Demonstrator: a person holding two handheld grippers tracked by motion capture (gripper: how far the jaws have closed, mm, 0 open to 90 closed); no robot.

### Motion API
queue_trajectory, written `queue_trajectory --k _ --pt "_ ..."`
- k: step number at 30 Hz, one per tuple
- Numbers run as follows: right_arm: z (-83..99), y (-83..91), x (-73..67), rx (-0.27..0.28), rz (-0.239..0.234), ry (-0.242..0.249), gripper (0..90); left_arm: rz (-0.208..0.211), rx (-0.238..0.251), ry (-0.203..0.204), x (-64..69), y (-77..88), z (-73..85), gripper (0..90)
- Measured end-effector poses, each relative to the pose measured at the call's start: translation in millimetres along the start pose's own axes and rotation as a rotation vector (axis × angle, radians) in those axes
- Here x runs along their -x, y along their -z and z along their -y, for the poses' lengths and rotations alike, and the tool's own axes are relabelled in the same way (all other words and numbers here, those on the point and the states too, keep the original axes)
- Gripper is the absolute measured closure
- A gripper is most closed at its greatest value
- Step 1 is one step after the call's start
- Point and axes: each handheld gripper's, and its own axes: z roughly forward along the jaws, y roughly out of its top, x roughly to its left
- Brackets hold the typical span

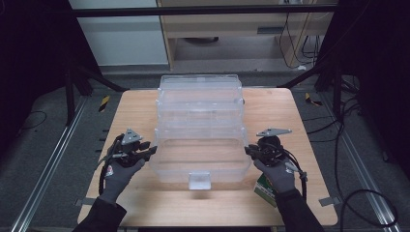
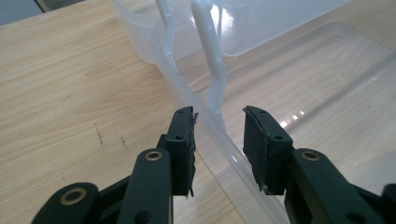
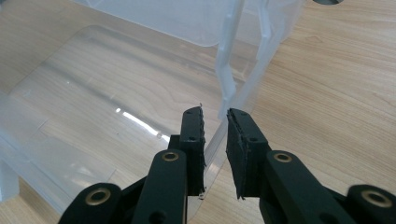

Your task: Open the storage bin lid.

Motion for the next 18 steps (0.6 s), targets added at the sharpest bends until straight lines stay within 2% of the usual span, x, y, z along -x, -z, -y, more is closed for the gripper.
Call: queue_trajectory --k 3,7,11,16,18 --pt "-0.1 -0.8 -0.2 0.001 0.008 0.011 75.4 0.013 0.027 0.006 -0.3 3.1 -1.1 59.3" --pt "-1.4 -0.2 -1.8 0.018 0.03 0.04 73.0 -0.008 0.074 0.008 -2.7 11.7 -3.4 53.2" --pt "-3.3 5.3 -1.0 0.048 0.019 0.047 67.4 -0.02 0.103 0.027 -8.6 17.8 -2.8 48.8" --pt "-7.0 17.0 4.1 0.071 0.01 0.068 59.5 -0.066 0.106 0.033 -17.1 21.1 -0.1 43.7" --pt "-8.6 25.1 7.4 0.087 0.006 0.067 56.2 -0.072 0.106 0.047 -21.1 20.8 1.7 41.7"
